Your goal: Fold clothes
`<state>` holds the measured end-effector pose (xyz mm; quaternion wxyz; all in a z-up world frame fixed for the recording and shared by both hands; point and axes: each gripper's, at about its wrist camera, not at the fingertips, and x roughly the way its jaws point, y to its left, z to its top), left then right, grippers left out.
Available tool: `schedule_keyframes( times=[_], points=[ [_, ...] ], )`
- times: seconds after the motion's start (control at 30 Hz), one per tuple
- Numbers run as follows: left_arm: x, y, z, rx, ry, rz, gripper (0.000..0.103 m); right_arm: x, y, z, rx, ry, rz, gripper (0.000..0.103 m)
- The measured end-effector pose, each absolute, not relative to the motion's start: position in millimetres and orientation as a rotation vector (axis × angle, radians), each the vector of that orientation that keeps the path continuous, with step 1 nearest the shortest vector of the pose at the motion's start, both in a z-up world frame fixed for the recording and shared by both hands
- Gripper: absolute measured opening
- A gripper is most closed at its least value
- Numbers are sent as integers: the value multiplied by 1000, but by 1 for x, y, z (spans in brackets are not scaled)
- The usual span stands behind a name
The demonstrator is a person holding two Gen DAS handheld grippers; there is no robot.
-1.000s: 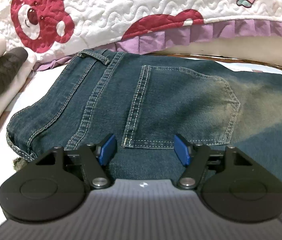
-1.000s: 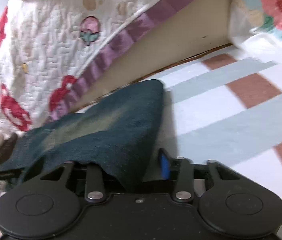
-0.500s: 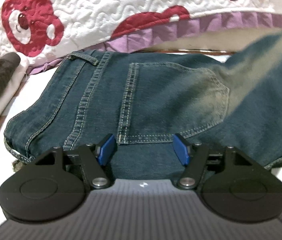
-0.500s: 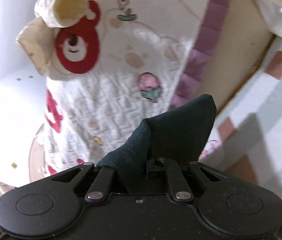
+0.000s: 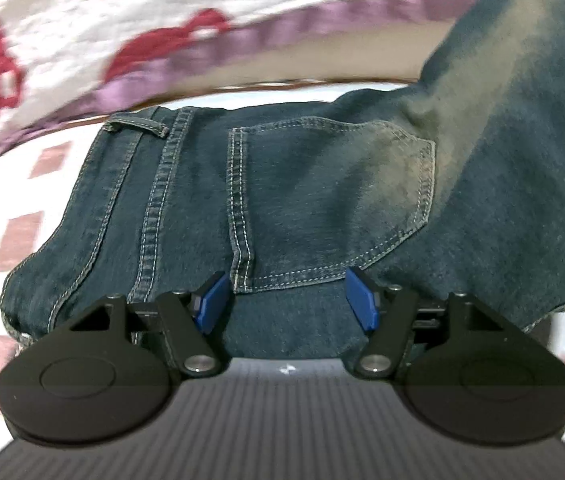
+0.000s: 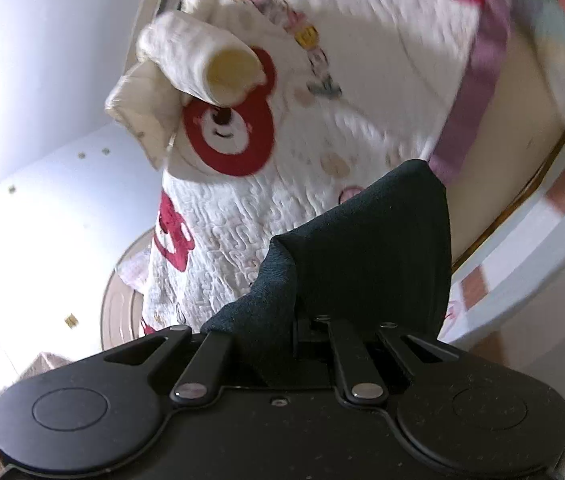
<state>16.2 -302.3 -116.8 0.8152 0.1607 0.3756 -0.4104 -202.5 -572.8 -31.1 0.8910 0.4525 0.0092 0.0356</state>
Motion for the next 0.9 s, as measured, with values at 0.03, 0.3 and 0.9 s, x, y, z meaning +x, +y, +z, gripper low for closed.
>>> schedule_keyframes(
  times=[0.03,0.3,0.9],
  points=[
    [4,-310,-116,353,803,-903,62,-216,-575,-26,927,23,67,12],
    [-39,-338,-110,336,825,-946,64,-288,-587,-34,925,77,-84,12],
    [29,-240,-93,-103,917,-914,62,-134,-516,13,600,350,184,11]
  ],
)
